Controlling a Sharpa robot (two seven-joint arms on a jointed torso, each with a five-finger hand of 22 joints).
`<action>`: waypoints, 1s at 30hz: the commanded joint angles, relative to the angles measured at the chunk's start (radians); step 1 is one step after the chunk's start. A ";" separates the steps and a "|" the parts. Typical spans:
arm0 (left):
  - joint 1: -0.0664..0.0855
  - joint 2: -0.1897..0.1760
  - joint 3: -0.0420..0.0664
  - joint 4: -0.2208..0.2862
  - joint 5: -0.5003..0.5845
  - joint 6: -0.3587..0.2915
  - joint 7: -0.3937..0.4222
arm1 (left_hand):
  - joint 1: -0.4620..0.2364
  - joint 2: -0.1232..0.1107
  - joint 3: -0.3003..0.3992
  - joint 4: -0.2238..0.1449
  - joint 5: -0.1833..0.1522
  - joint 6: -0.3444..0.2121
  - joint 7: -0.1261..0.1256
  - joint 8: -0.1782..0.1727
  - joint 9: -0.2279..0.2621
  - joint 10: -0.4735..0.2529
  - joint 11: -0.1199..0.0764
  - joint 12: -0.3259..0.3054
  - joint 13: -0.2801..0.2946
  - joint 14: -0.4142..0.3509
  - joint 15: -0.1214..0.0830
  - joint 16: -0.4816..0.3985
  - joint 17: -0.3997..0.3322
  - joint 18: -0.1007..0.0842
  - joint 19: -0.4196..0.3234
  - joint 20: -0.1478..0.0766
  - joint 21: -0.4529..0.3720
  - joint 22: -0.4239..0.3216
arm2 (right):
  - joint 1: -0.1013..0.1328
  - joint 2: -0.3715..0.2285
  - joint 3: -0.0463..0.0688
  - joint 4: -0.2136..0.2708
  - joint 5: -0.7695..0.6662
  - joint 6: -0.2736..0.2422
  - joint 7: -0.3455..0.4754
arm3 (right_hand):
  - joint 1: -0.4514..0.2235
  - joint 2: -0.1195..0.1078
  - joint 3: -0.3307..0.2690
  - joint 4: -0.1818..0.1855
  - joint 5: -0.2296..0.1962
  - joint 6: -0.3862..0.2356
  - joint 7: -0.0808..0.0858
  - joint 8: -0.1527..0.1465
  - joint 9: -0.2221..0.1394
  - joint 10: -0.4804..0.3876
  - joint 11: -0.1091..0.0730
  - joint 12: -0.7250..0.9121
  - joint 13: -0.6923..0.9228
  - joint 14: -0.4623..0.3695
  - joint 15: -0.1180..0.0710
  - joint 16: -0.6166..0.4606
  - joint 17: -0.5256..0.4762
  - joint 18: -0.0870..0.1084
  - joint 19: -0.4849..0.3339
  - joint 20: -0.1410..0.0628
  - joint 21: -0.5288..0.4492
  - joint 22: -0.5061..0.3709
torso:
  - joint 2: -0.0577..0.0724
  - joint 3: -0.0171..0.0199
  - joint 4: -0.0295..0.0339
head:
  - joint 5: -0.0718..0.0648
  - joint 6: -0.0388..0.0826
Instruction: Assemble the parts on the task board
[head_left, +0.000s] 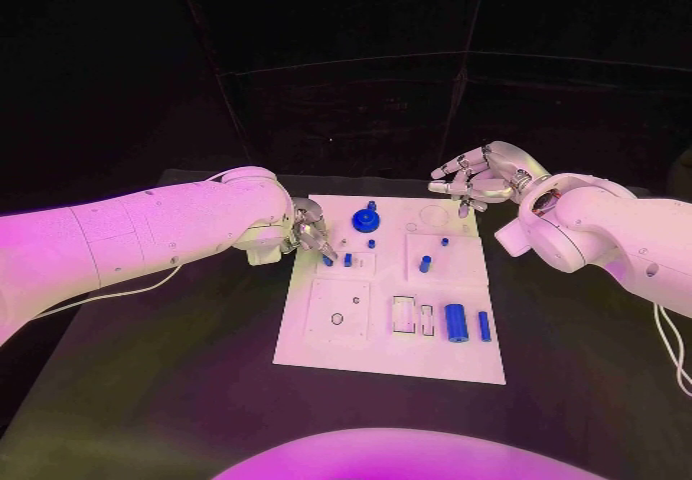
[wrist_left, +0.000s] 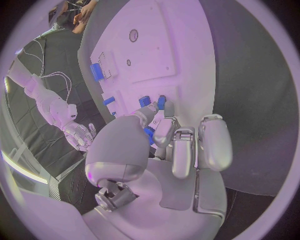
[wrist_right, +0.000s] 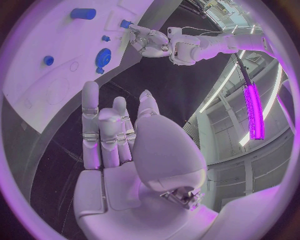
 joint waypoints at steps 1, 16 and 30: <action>-0.005 0.004 -0.004 -0.001 0.000 0.019 -0.011 | -0.042 -0.020 0.028 -0.028 0.003 0.012 -0.012 0.006 0.001 0.006 -0.001 0.001 0.000 0.106 -0.004 0.003 0.263 -0.012 0.004 -0.005 -0.002 0.002 | 0.002 0.001 0.001 0.001 0.004 0.005 0.011 | -0.002 0.011 -0.005 0.001 -0.004 -0.006 -0.003 0.005 -0.001 -0.005 -0.001 0.003 -0.001 0.001 0.005 -0.005 0.000 0.013 0.008 0.000 -0.007 -0.001 | 0.001 -0.0002 0.0001 | -0.001 0.000; -0.005 0.011 -0.004 -0.013 0.003 -0.007 -0.025 | -0.122 -0.057 -0.069 0.029 0.003 0.033 -0.018 0.022 0.009 0.008 -0.006 0.003 0.000 0.106 -0.009 0.003 0.263 -0.013 0.006 -0.009 0.001 0.009 | 0.002 0.001 0.001 0.001 0.004 0.004 0.011 | -0.001 0.011 -0.005 0.001 -0.003 -0.006 -0.002 0.005 -0.001 -0.006 -0.001 0.004 -0.002 0.001 0.005 -0.006 -0.001 0.013 0.008 0.000 -0.007 -0.002 | 0.000 -0.0007 0.0004 | -0.003 0.001; -0.005 0.008 -0.004 -0.016 0.004 -0.034 -0.020 | -0.188 -0.091 -0.181 0.082 0.003 0.031 -0.016 0.029 0.014 0.007 -0.005 0.003 -0.001 0.106 -0.009 0.003 0.263 -0.013 0.007 -0.010 -0.001 0.009 | 0.002 0.001 0.001 0.001 0.004 0.004 0.011 | -0.002 0.011 -0.006 0.001 -0.004 -0.007 -0.002 0.005 -0.001 -0.006 -0.001 0.004 -0.002 0.000 0.005 -0.008 -0.002 0.013 0.008 0.000 -0.007 -0.002 | 0.000 -0.0015 0.0001 | -0.005 0.003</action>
